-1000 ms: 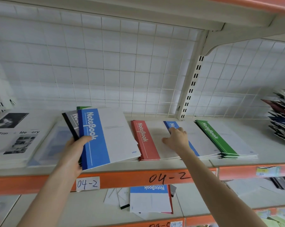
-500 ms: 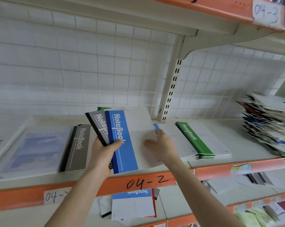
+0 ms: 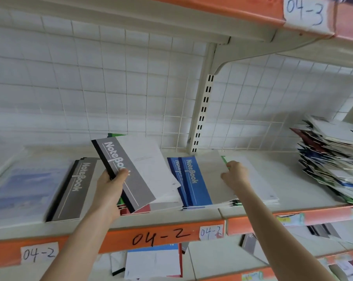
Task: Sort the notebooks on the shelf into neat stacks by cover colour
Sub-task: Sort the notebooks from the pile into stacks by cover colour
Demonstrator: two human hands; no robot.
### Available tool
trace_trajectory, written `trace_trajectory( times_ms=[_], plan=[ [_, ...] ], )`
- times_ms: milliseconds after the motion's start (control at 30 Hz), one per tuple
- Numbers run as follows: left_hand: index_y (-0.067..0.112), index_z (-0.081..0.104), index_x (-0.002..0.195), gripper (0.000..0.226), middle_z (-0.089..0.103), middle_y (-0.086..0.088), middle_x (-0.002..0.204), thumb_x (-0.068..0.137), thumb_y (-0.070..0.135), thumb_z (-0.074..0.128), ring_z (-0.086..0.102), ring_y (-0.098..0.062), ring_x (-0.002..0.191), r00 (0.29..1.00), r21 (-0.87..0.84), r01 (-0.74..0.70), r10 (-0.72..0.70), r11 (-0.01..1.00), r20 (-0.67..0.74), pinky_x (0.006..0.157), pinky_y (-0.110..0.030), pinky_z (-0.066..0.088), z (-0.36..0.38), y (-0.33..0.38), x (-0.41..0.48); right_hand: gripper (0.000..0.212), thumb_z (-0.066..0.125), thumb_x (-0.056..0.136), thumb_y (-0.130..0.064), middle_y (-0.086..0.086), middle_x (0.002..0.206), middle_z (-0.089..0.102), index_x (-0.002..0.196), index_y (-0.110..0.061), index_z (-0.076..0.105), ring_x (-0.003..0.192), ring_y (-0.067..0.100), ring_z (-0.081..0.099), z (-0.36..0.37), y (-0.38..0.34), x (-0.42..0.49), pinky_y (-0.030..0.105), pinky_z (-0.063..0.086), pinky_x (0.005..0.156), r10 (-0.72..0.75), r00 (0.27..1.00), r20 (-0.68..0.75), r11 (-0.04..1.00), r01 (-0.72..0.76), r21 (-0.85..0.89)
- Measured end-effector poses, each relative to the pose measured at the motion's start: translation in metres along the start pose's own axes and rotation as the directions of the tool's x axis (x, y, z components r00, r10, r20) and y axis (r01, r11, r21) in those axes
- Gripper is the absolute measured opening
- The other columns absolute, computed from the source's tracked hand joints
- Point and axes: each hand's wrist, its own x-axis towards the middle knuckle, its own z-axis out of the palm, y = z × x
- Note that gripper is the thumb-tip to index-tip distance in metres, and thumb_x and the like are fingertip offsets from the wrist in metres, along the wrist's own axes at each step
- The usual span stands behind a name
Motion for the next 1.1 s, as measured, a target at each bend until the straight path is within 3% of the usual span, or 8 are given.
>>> trace_trajectory(
  times_ms=[133,267,367,467,533,600,700,1100],
  plan=[
    [0.019,0.054,0.108,0.019,0.059,0.002,0.086,0.092,0.009,0.055,0.055,-0.013,0.074,0.999,-0.023,-0.011,0.011,1.000,-0.036,0.059,-0.026,0.039,0.002,-0.001,0.002,0.041,0.051,0.085,-0.001,0.019,0.124,0.053,0.126,-0.001,0.051,0.112,0.032,0.051,0.013,0.001,0.008,0.030,0.042,0.088,-0.057,0.998,0.029,0.990,0.060,-0.127],
    [0.018,0.054,0.108,0.022,0.060,0.002,0.086,0.091,0.005,0.056,0.055,-0.013,0.074,0.999,-0.012,-0.013,0.013,1.000,-0.040,0.058,-0.026,0.037,0.003,-0.005,0.004,0.039,0.050,0.087,-0.007,0.018,0.125,0.048,0.126,-0.005,0.049,0.115,0.034,0.045,0.022,-0.001,0.007,0.032,0.037,0.094,-0.152,0.988,0.020,0.950,0.151,-0.273],
    [0.021,0.057,0.106,0.024,0.063,0.002,0.091,0.090,0.005,0.057,0.057,-0.015,0.081,1.000,-0.003,-0.005,0.005,1.000,-0.002,0.067,-0.031,0.042,0.003,-0.007,0.005,0.027,0.051,0.092,-0.015,0.013,0.107,0.058,0.116,-0.005,0.059,0.099,0.024,0.053,0.022,-0.018,-0.003,0.026,0.042,0.079,-0.256,0.967,0.019,0.967,0.256,0.001],
    [0.019,0.057,0.112,0.030,0.064,0.004,0.095,0.088,0.002,0.059,0.058,-0.018,0.089,1.000,-0.004,-0.023,0.023,1.000,0.018,0.079,-0.036,0.041,0.002,-0.008,0.003,0.024,0.047,0.094,-0.024,0.007,0.075,0.053,0.081,-0.006,0.057,0.064,0.017,0.047,0.022,-0.050,-0.031,0.023,0.040,0.060,-0.221,0.911,0.348,0.930,0.089,0.357],
    [0.018,0.056,0.114,0.032,0.063,0.004,0.096,0.088,0.001,0.059,0.058,-0.015,0.087,0.999,-0.009,-0.050,0.051,0.999,0.016,0.074,-0.034,0.043,0.001,-0.008,0.001,0.033,0.051,0.092,-0.032,0.000,0.064,0.053,0.068,-0.009,0.053,0.055,0.012,0.049,0.028,-0.067,-0.048,0.017,0.043,0.054,-0.230,0.834,0.502,0.942,0.062,0.329],
    [0.018,0.053,0.112,0.032,0.062,0.006,0.092,0.087,-0.002,0.059,0.057,-0.010,0.080,0.995,-0.017,-0.103,0.103,0.994,-0.007,0.062,-0.027,0.040,-0.002,-0.008,-0.002,0.035,0.055,0.088,-0.035,-0.002,0.061,0.052,0.063,-0.012,0.049,0.055,0.011,0.050,0.040,-0.078,-0.059,0.016,0.039,0.049,-0.274,0.833,0.481,0.961,0.217,0.172],
    [0.018,0.053,0.110,0.033,0.062,0.005,0.091,0.086,-0.003,0.060,0.057,-0.007,0.078,0.980,-0.004,-0.187,0.186,0.982,-0.070,0.061,-0.025,0.041,-0.011,-0.007,-0.004,0.031,0.056,0.086,-0.038,0.003,0.082,0.055,0.091,-0.007,0.058,0.075,0.020,0.053,0.056,-0.091,-0.072,0.024,0.040,0.061,-0.318,0.873,0.371,0.942,0.334,0.022],
    [0.015,0.053,0.103,0.012,0.063,-0.004,0.093,0.092,0.011,0.057,0.060,-0.024,0.086,0.949,-0.007,-0.184,0.175,0.983,-0.260,0.073,-0.033,0.047,-0.114,0.005,-0.003,0.015,0.058,0.085,-0.007,0.003,0.082,0.052,0.086,-0.010,0.044,0.080,0.023,0.052,0.089,-0.128,-0.100,0.030,0.044,0.058,-0.313,0.908,0.279,0.896,0.184,0.405]
  ],
)
